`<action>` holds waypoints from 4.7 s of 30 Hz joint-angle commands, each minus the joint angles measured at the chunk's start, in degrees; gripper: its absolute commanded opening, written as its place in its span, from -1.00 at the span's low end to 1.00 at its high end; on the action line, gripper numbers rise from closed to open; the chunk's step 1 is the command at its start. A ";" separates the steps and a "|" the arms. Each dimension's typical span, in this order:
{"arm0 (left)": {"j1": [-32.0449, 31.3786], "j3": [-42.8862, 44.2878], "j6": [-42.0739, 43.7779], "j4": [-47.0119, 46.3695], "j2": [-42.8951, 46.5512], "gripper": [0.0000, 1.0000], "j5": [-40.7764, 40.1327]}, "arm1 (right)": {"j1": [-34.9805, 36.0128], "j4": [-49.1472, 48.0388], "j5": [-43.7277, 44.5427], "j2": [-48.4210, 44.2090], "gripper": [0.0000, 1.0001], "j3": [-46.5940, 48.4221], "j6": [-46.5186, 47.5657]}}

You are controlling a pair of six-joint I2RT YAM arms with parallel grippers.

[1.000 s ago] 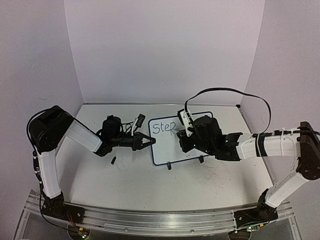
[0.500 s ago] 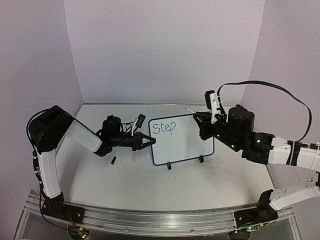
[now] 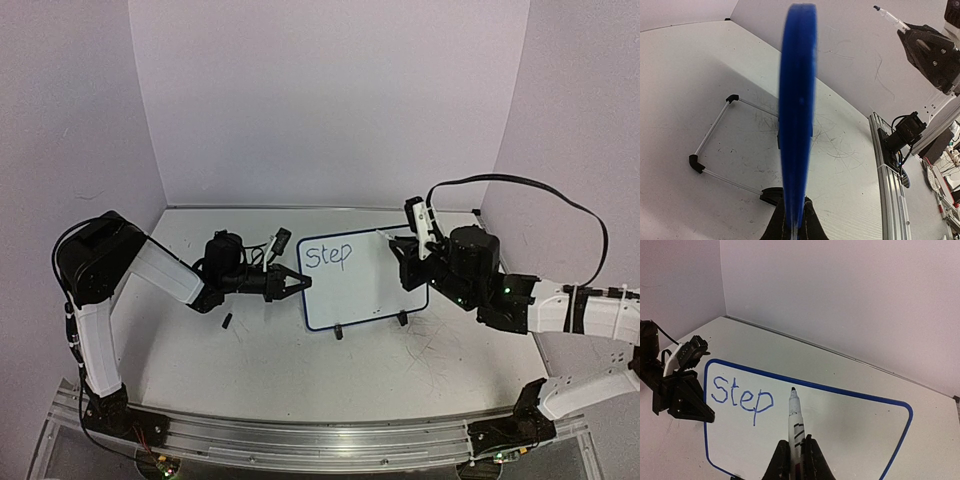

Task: Write a sentence on the whiteboard

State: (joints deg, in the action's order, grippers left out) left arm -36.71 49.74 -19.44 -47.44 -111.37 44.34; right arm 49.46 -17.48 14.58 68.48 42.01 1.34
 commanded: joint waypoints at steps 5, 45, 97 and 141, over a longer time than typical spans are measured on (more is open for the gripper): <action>0.23 -0.48 1.47 5.45 1.26 -1.00 -3.76 | -2.11 -5.57 0.45 -0.68 -1.00 -1.34 -0.91; 0.23 -0.71 2.73 6.75 2.11 -1.00 -5.25 | -2.39 -1.42 -5.08 10.15 -1.00 5.64 1.91; 0.23 -0.22 3.01 7.63 1.77 -1.00 -4.51 | -2.25 -0.28 -4.21 12.68 -1.00 6.33 -0.39; 0.23 -0.15 3.21 7.99 1.59 -1.00 -4.35 | -1.23 2.27 -1.67 13.25 -1.00 5.49 -2.83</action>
State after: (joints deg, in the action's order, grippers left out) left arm -37.08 49.80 -18.37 -44.82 -110.24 43.11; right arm 47.76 -15.35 12.12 82.35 47.57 0.35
